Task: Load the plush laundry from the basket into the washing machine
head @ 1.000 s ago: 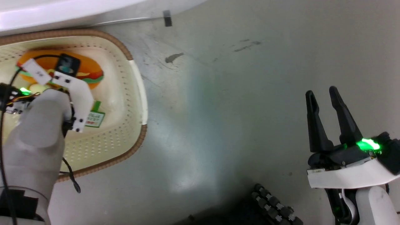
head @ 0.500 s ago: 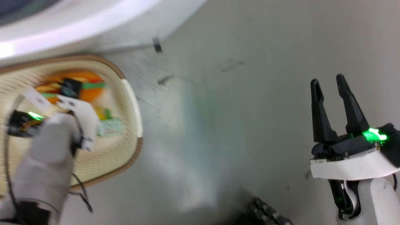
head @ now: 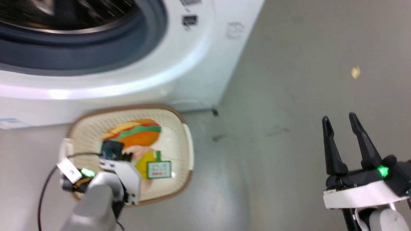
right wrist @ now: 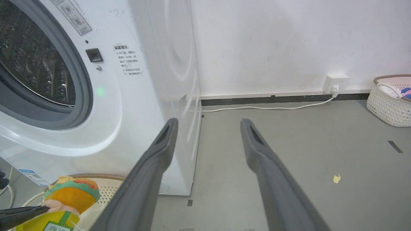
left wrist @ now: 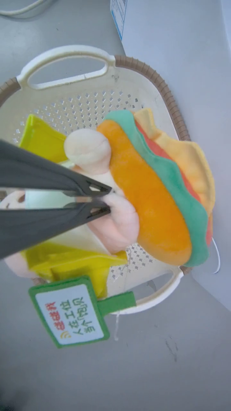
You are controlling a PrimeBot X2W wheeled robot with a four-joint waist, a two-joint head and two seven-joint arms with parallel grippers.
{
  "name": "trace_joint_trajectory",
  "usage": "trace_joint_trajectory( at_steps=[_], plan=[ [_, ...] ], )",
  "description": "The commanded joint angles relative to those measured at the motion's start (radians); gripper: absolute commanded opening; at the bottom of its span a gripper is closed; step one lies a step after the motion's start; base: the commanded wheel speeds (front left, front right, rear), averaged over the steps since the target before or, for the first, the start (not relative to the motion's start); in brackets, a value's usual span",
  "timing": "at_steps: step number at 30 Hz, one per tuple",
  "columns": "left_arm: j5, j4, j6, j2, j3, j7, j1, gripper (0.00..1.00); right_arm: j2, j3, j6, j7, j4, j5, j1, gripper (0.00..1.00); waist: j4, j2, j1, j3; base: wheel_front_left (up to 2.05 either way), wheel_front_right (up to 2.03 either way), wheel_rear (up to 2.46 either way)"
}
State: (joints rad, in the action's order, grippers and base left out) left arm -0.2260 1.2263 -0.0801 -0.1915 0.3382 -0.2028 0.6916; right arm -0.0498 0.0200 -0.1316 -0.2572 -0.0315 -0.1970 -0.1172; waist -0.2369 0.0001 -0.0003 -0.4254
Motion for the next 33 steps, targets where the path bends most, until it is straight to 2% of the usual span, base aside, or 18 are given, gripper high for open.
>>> trace_joint_trajectory(
  at_steps=[1,9,16,21,24,27,33],
  plan=[
    [-0.005,-0.010,-0.003,0.008,-0.003,-0.014,-0.015,0.00,0.000,0.004,0.001,-0.005,0.004,0.006,0.008,1.00,0.088,-0.0001,0.0003,0.097,0.00,0.00,0.00],
    [-0.060,-0.167,0.008,0.050,-0.050,-0.058,-0.145,0.00,0.000,0.025,0.001,-0.005,0.014,0.013,0.054,1.00,0.150,-0.0001,0.0003,0.174,0.00,0.00,0.00],
    [-0.048,-0.549,0.060,0.043,-0.114,-0.059,-0.275,0.00,0.000,0.033,0.001,-0.005,0.005,0.013,0.066,1.00,0.168,-0.0001,0.0003,0.178,0.00,0.00,0.00],
    [-0.020,-0.824,0.091,0.029,-0.171,-0.059,-0.321,0.00,0.000,0.029,0.001,-0.005,-0.010,0.013,0.051,1.00,0.152,-0.0001,0.0003,0.135,0.00,0.00,0.00],
    [-0.002,-0.941,0.099,0.015,-0.194,-0.059,-0.306,0.00,0.000,0.022,0.001,-0.005,-0.016,0.013,0.037,1.00,0.134,-0.0001,0.0003,0.089,0.00,0.00,0.00],
    [0.007,-1.001,0.097,-0.009,-0.204,-0.054,-0.251,0.00,0.000,0.020,0.001,-0.005,-0.021,0.009,0.019,1.00,0.115,-0.0001,0.0003,0.033,0.00,0.00,0.00],
    [0.021,-1.069,0.081,-0.102,-0.238,0.058,-0.036,0.00,0.000,-0.002,0.001,-0.005,-0.033,-0.010,-0.038,1.00,0.054,-0.0001,0.0003,-0.110,0.00,0.00,0.00]
  ],
)
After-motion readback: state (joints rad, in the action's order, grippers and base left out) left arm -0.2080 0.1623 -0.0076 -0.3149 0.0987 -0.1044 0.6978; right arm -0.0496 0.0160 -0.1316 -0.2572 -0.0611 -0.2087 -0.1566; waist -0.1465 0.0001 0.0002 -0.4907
